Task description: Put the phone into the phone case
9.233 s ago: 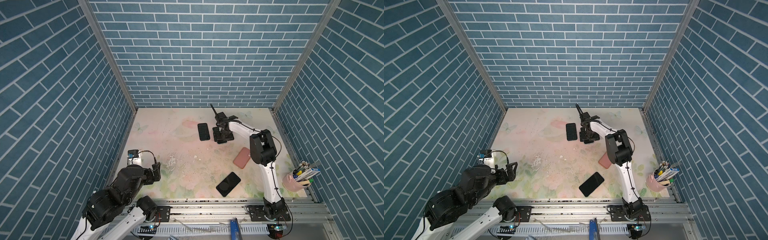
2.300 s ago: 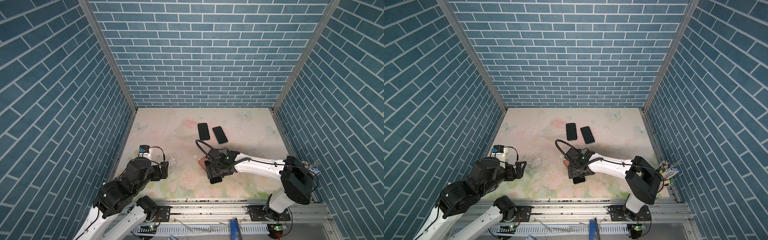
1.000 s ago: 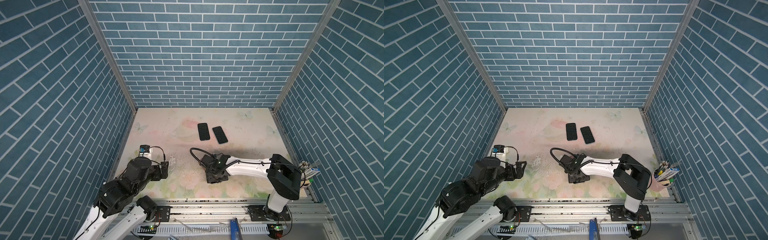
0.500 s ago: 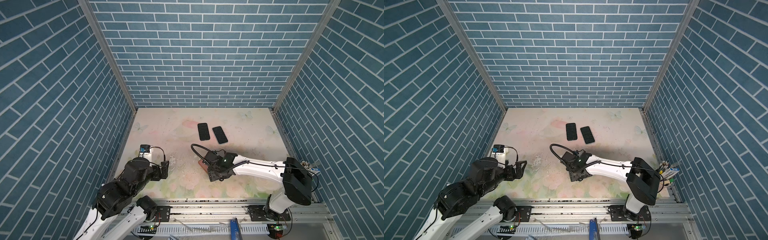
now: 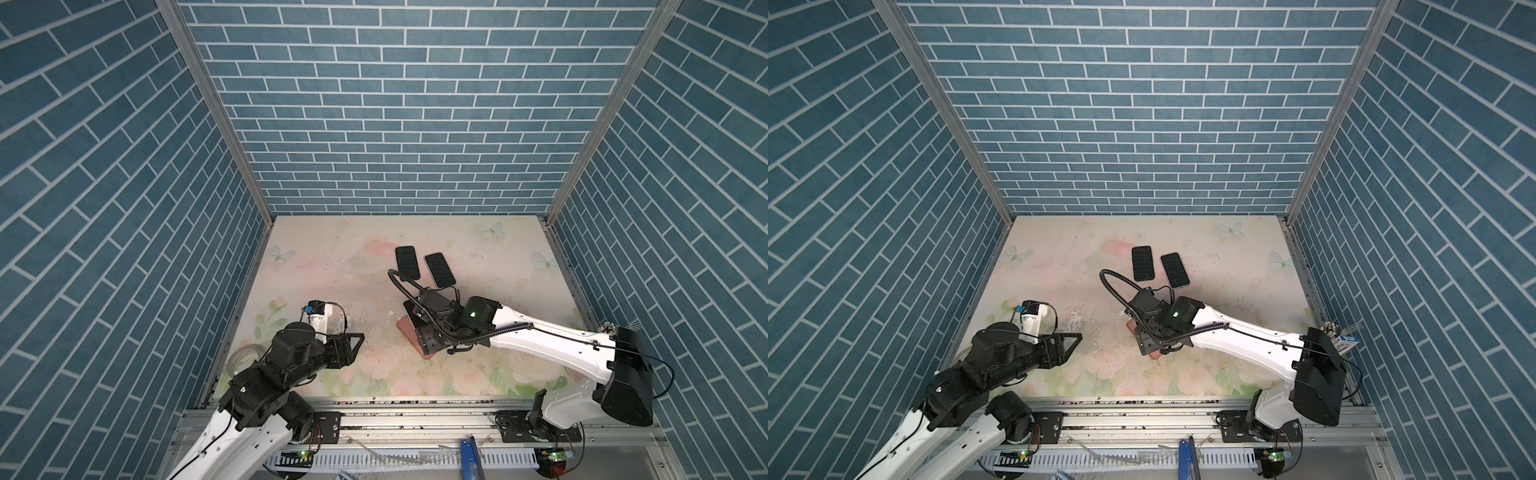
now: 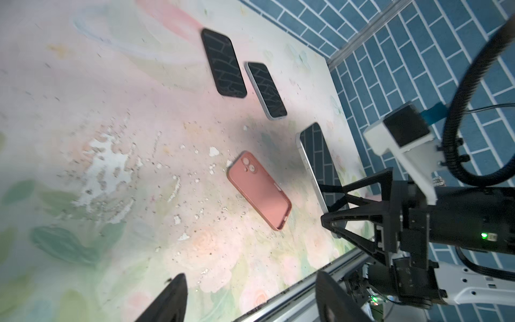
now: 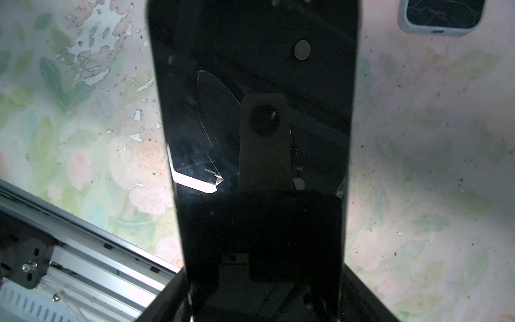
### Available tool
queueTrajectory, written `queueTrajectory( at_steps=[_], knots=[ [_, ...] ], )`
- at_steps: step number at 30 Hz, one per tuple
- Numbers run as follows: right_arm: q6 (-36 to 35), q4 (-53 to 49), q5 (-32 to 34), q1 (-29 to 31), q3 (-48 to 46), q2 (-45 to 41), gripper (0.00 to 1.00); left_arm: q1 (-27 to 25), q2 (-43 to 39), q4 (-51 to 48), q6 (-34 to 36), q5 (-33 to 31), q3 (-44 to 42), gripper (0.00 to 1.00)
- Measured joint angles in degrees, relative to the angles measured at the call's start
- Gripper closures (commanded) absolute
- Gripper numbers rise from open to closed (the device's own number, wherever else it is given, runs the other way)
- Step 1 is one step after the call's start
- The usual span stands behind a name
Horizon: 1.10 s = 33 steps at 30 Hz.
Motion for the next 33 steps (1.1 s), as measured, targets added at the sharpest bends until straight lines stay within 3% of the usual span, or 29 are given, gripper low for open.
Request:
queueTrajectory(
  at_steps=[10,23,33],
  knots=[
    [-3.02,-0.24,-0.31,-0.02,-1.09,-2.86,0.32,0.00,1.62,13.38,-9.51,5.57,-6.95,0.24],
    [-7.43,-0.20,-1.51,-0.02,-1.07,-2.47,0.33,0.00,9.77,18.99,-10.99,8.41,-6.34,0.23],
    [-13.51,4.96,-11.08,-0.04,-7.67,-5.60,0.37,0.00,15.93,22.08,-10.29,12.26,-5.49,0.23]
  ],
)
